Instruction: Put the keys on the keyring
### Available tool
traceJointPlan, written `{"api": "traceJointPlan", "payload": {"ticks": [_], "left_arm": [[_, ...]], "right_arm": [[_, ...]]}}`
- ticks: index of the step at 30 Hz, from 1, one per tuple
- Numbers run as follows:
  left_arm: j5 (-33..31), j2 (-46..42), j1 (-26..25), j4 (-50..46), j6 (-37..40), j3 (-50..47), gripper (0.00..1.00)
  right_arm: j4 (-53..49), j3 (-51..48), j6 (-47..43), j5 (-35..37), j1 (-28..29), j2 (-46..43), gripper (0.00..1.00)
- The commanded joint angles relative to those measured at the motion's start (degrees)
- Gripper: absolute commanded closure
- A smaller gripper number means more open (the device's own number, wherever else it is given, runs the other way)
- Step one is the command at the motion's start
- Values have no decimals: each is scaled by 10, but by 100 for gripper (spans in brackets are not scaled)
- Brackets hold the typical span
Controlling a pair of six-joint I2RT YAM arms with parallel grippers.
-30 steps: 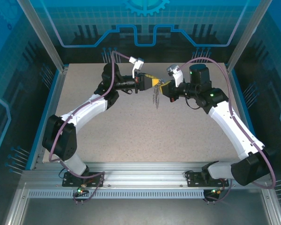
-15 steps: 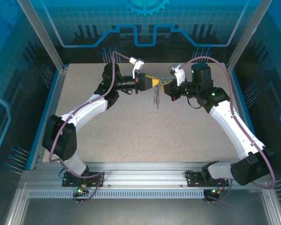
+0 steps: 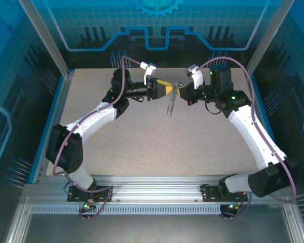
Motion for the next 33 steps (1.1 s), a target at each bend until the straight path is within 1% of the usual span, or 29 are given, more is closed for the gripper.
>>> {"api": "traceJointPlan", "payload": {"ticks": [1,5,10,15,18,24,29,31,33], "left_arm": [[-17,-25,6,4,8,-14,55],[-31,-34,14,17,-3,-32,46],[-50,-52,29,56,-29,-76,43],[-65,-71,44,68,-33,-115,42],[-62,-77,60,72,-42,-132,42],[-56,-89,90,58,-30,-151,41],[-52,-74,102,41,-16,-145,41],[-51,-65,104,37,-14,-141,41],[-49,-57,104,37,-15,-138,41]], "right_arm": [[-19,24,-2,9,-9,20,100],[-20,32,-4,13,-15,43,100],[-21,49,-9,16,-20,84,100],[-21,89,-12,17,-22,146,100],[-27,136,-15,13,-22,200,100],[-41,273,-1,-8,-20,337,100],[-54,395,24,-7,-23,460,100],[-55,424,37,-7,-27,496,100],[-50,432,48,-3,-34,519,100]]}}
